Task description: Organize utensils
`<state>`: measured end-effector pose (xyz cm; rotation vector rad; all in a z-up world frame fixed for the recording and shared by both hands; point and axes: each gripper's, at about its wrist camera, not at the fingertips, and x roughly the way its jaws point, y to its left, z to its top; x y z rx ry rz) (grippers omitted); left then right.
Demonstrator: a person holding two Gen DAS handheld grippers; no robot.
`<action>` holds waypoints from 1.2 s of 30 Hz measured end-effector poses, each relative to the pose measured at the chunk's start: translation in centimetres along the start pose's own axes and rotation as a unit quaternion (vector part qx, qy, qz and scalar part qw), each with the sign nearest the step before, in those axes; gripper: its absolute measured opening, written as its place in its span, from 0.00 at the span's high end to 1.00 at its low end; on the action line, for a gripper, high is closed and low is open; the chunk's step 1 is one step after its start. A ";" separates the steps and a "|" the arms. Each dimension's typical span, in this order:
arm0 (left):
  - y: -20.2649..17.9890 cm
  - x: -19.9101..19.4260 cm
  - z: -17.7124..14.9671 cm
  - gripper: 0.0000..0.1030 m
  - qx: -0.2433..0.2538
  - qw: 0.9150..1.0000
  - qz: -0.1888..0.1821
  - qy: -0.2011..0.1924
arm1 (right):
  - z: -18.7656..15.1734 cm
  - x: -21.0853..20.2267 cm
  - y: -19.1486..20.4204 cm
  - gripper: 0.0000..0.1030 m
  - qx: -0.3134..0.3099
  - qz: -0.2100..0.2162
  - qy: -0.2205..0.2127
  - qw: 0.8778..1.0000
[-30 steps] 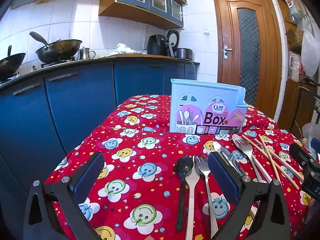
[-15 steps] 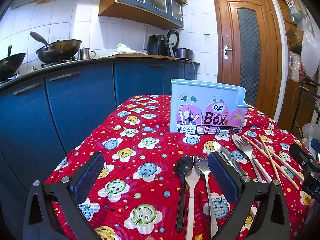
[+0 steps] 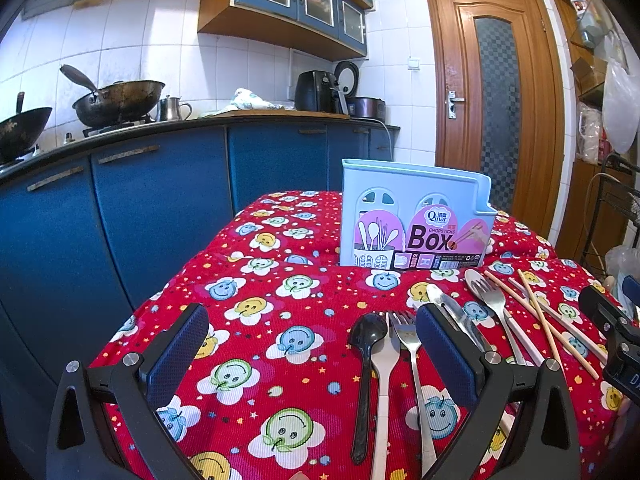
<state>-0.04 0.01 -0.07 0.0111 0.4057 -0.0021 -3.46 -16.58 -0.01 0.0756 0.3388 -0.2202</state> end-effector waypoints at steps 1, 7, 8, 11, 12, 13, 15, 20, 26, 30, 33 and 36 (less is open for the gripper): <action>0.1 0.1 0.1 0.00 0.000 1.000 0.000 0.000 | 0.0 0.0 0.0 0.00 0.000 0.000 0.000 1.000; 0.0 0.1 0.0 0.00 0.000 1.000 0.000 0.000 | 0.0 0.0 0.0 0.00 0.000 0.000 0.000 1.000; 0.0 0.1 0.0 0.00 0.000 1.000 0.000 0.000 | 0.0 0.0 0.0 0.00 0.000 0.000 0.000 1.000; 0.0 0.1 0.0 0.00 0.000 1.000 0.000 0.000 | 0.0 0.0 0.0 0.00 0.000 0.000 0.000 1.000; 0.0 0.1 0.0 0.00 0.000 1.000 0.000 0.000 | 0.0 0.0 0.0 0.00 0.000 0.000 0.000 1.000; 0.0 0.1 0.0 0.00 0.000 1.000 0.000 0.000 | 0.0 0.0 0.0 0.00 0.000 0.000 0.000 1.000; 0.0 0.1 0.0 0.00 0.000 1.000 0.000 0.000 | 0.0 0.0 0.0 0.00 0.000 0.000 0.000 1.000; 0.0 0.1 0.0 0.00 0.000 1.000 0.000 0.001 | 0.0 0.0 -0.1 0.00 0.001 0.000 -0.001 1.000; 0.0 -0.1 0.1 0.00 0.006 1.000 0.000 0.003 | 0.1 0.0 -0.2 0.00 0.002 0.002 0.001 1.000; 0.0 -0.1 0.5 0.00 0.017 1.000 -0.002 0.010 | 0.2 0.1 -0.2 0.00 0.006 0.010 0.015 1.000; 0.4 0.0 1.1 0.00 0.017 1.000 -0.006 0.023 | 0.6 0.9 -0.5 0.00 0.010 0.024 0.037 0.999; 1.0 0.4 2.3 0.00 0.020 0.999 -0.011 0.045 | 1.6 1.0 -1.0 0.00 -0.003 0.035 0.059 0.998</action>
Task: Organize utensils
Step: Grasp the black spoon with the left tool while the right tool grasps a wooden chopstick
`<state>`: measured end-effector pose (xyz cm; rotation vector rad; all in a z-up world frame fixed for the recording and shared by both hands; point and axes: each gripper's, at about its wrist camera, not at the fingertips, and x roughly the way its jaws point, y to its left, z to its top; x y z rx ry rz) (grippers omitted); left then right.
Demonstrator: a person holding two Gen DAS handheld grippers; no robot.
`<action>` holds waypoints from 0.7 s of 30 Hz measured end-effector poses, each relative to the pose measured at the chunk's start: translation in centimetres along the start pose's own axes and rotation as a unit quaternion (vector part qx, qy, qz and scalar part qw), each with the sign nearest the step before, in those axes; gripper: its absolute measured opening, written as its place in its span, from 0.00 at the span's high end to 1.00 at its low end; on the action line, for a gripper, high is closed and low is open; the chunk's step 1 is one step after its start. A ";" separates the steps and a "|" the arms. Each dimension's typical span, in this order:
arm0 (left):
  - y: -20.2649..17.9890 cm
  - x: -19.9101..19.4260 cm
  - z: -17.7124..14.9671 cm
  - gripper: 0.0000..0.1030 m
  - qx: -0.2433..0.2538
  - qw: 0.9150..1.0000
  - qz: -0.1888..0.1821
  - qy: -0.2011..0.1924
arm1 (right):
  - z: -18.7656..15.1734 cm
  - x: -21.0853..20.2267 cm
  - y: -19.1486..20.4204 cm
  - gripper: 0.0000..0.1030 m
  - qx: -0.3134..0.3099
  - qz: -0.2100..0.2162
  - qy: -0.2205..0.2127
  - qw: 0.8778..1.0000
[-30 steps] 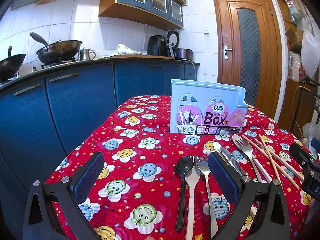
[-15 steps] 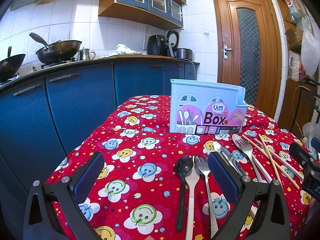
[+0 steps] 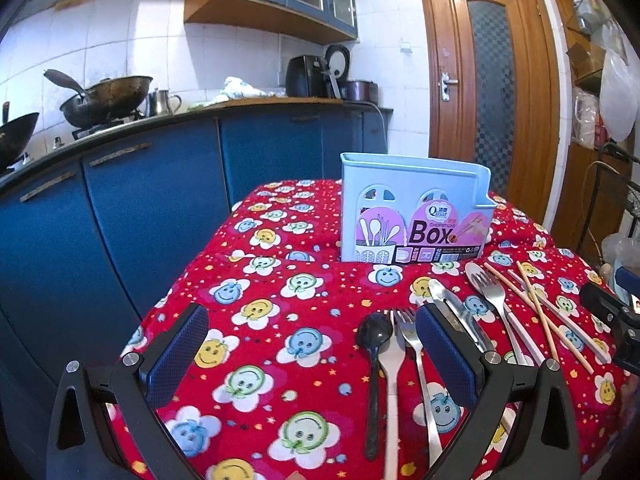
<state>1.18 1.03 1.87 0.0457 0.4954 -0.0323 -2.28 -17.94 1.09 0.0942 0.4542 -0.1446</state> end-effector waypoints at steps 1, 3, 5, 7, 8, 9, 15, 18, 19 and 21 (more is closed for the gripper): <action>0.2 0.1 0.3 0.00 0.002 1.000 -0.002 0.006 | 0.4 0.0 -0.1 0.00 -0.006 0.004 0.010 1.000; 0.5 0.4 1.0 0.00 0.008 1.000 -0.005 0.023 | 1.0 0.3 -0.2 0.00 -0.018 0.012 0.032 0.999; 0.9 0.9 1.7 0.00 0.011 0.999 -0.009 0.047 | 1.8 0.7 -0.4 0.00 -0.030 0.020 0.063 0.997; 1.2 1.3 2.3 0.00 0.014 0.997 -0.014 0.071 | 2.5 1.2 -0.8 0.00 -0.032 0.027 0.091 0.995; 1.3 1.5 2.5 0.00 0.017 0.997 -0.014 0.080 | 2.8 1.5 -1.0 0.00 -0.031 0.031 0.105 0.993; 1.4 1.6 2.7 0.00 0.023 0.996 -0.014 0.089 | 3.0 1.7 -1.2 0.00 -0.031 0.034 0.115 0.992; 0.7 3.1 3.0 0.00 0.067 0.986 -0.017 0.151 | 4.5 3.2 -1.4 0.02 -0.052 0.046 0.189 0.979; 0.3 4.3 2.8 0.01 0.082 0.978 -0.029 0.188 | 5.2 4.1 -1.4 0.12 -0.066 0.052 0.225 0.971; 0.1 4.8 2.6 0.03 0.087 0.975 -0.035 0.202 | 5.3 4.5 -1.4 0.18 -0.070 0.054 0.241 0.967; -0.3 5.5 2.4 0.13 0.095 0.969 -0.046 0.225 | 5.4 5.3 -1.4 0.27 -0.078 0.055 0.269 0.958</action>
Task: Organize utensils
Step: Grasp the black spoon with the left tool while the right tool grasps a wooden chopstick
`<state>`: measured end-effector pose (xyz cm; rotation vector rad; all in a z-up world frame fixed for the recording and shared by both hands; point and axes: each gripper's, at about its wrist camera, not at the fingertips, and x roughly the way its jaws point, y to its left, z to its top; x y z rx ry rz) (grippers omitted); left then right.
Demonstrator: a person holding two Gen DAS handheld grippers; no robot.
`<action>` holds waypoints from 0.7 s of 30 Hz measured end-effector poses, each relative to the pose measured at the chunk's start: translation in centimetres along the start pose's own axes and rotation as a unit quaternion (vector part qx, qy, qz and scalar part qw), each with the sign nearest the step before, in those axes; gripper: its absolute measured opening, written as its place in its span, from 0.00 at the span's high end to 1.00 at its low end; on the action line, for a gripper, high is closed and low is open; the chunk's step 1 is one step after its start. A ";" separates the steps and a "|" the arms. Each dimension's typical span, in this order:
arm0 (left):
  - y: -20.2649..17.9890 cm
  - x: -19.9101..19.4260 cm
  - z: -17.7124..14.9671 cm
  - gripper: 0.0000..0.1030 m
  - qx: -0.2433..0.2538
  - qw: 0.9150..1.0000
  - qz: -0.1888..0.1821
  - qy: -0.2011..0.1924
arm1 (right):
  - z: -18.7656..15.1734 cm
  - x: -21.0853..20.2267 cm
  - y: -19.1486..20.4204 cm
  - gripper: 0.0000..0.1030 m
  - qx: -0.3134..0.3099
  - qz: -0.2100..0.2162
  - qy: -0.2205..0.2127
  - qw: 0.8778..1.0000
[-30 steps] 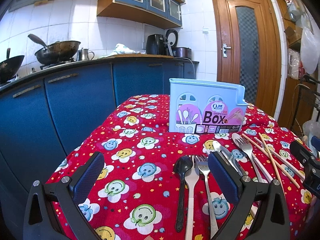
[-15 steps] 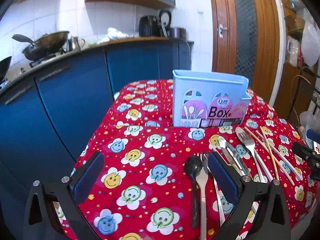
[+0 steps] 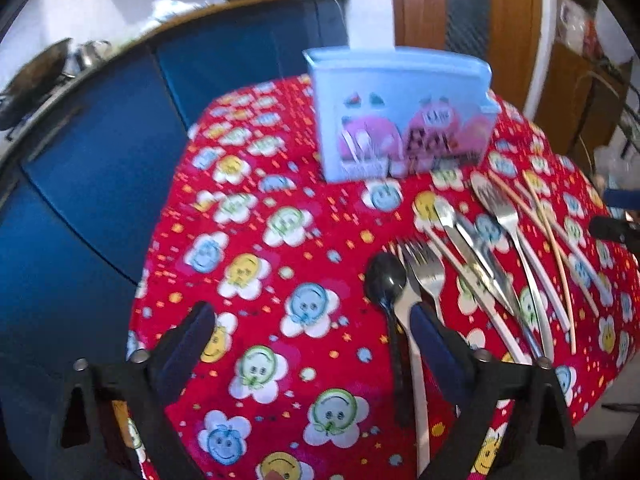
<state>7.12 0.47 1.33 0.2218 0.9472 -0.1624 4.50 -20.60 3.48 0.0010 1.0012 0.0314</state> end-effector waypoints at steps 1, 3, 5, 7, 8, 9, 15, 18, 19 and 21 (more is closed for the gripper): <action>-0.2 0.5 0.1 0.15 0.003 1.000 -0.007 0.015 | 0.2 0.4 0.0 0.33 -0.005 0.001 0.016 1.000; -0.3 1.1 0.3 0.24 0.003 0.999 -0.019 0.034 | 0.4 1.1 0.0 0.41 -0.015 -0.003 0.042 0.999; -0.3 1.8 0.4 0.28 0.001 0.998 -0.032 0.052 | 0.5 1.8 0.1 0.49 -0.022 -0.004 0.063 0.998; -0.4 2.4 0.6 0.32 0.001 0.997 -0.038 0.067 | 0.6 2.4 0.0 0.56 -0.025 -0.001 0.084 0.996; -0.5 2.7 0.6 0.34 0.001 0.997 -0.040 0.072 | 0.7 2.7 0.0 0.58 -0.025 0.001 0.092 0.995; -0.4 2.8 0.7 0.34 0.000 0.996 -0.040 0.076 | 0.7 3.0 -0.1 0.61 -0.024 0.003 0.101 0.995; -0.1 3.5 0.8 0.34 0.001 0.995 -0.037 0.088 | 0.8 4.2 -0.3 0.69 -0.031 0.009 0.134 0.990; 0.0 3.8 0.8 0.35 0.003 0.995 -0.040 0.095 | 0.7 4.7 -0.2 0.69 -0.039 0.012 0.145 0.989; -0.1 4.0 0.8 0.35 0.005 0.994 -0.041 0.103 | 0.7 4.7 0.0 0.70 -0.041 0.014 0.150 0.988; 0.1 4.3 1.1 0.38 -0.002 0.992 -0.048 0.115 | 0.8 5.1 0.3 0.71 -0.048 0.016 0.165 0.985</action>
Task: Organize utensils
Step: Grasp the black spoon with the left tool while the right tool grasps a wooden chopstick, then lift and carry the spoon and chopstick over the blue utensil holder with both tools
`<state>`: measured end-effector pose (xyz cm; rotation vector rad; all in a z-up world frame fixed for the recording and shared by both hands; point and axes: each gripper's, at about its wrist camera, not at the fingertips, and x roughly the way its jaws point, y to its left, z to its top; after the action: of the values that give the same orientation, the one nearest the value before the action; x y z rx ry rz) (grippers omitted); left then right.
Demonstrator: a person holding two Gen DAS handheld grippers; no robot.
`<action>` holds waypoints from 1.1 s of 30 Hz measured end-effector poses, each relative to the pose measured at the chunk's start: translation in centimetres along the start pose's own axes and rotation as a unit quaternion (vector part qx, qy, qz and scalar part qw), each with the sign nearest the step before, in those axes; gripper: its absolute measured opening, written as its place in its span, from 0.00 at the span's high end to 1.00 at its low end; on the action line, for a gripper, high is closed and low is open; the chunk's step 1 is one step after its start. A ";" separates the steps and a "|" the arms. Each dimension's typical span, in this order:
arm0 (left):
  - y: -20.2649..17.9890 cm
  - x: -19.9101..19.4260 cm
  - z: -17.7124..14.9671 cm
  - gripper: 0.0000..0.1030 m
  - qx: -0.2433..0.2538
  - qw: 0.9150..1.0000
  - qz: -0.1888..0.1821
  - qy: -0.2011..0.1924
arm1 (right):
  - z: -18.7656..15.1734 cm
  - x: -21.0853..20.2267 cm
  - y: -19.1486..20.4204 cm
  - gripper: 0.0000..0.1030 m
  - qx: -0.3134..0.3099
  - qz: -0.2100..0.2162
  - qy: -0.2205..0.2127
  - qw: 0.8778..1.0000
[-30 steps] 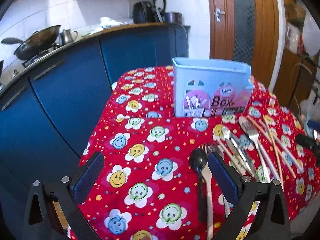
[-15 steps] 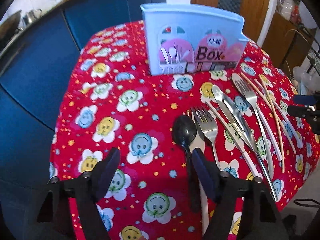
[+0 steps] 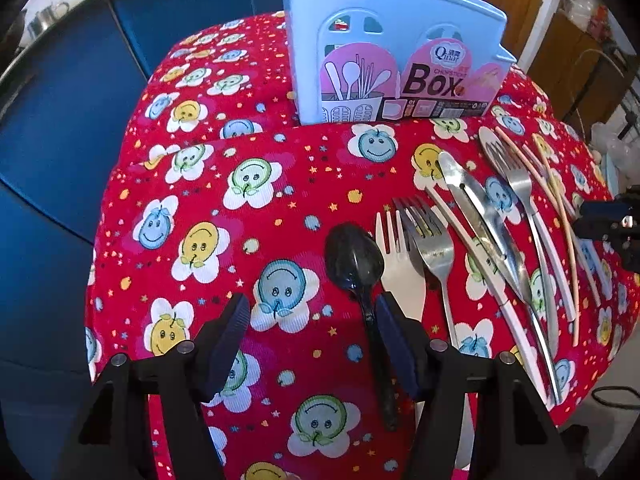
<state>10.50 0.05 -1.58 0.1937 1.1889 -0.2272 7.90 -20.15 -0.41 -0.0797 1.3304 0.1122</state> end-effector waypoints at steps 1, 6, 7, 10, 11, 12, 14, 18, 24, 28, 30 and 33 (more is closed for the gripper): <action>0.2 0.1 0.2 0.39 -0.006 1.000 -0.009 0.009 | 0.1 0.2 0.2 0.71 -0.005 -0.003 0.008 1.000; -0.2 0.1 0.7 0.51 0.001 0.999 -0.020 0.034 | 1.6 0.9 0.3 0.72 -0.020 -0.002 0.043 0.999; -0.3 0.2 0.8 0.52 0.003 0.999 -0.022 0.038 | 1.9 1.1 0.5 0.72 -0.024 -0.002 0.051 0.998; -0.4 0.2 1.2 0.57 0.008 0.998 -0.026 0.052 | 2.7 1.4 0.5 0.74 -0.027 0.004 0.069 0.997; -0.5 0.3 1.4 0.59 0.007 0.998 -0.027 0.055 | 2.9 1.5 0.4 0.75 -0.024 0.008 0.074 0.997; -0.6 0.3 1.5 0.64 0.008 0.998 -0.028 0.058 | 3.3 1.5 0.2 0.80 -0.022 0.011 0.077 0.997; -0.8 0.2 1.4 0.77 0.012 0.998 -0.029 0.058 | 3.6 1.4 0.2 0.93 -0.020 0.011 0.073 0.997; -1.1 -0.1 1.1 0.94 0.012 0.997 -0.050 0.053 | 4.7 1.2 1.1 0.93 -0.032 0.010 0.055 0.998; -0.6 -1.1 0.3 0.95 -0.019 0.996 -0.083 0.020 | 4.2 0.1 1.6 0.93 -0.033 0.003 0.041 0.999; -0.8 -3.1 -0.3 0.95 -0.017 0.996 -0.084 -0.034 | 3.2 -1.3 0.8 0.93 -0.011 0.000 0.018 1.000; -0.8 -4.2 -1.0 0.95 -0.018 0.994 -0.086 -0.059 | 3.0 -2.3 0.5 0.93 -0.006 -0.002 -0.012 1.000; -0.8 -5.6 -0.6 0.95 -0.019 0.990 -0.091 -0.105 | 2.8 -4.0 0.2 0.93 0.003 0.002 -0.065 0.998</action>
<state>7.76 -0.17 3.43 0.0257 1.0017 -0.3750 9.64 -19.76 4.11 -0.0642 1.2011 0.1151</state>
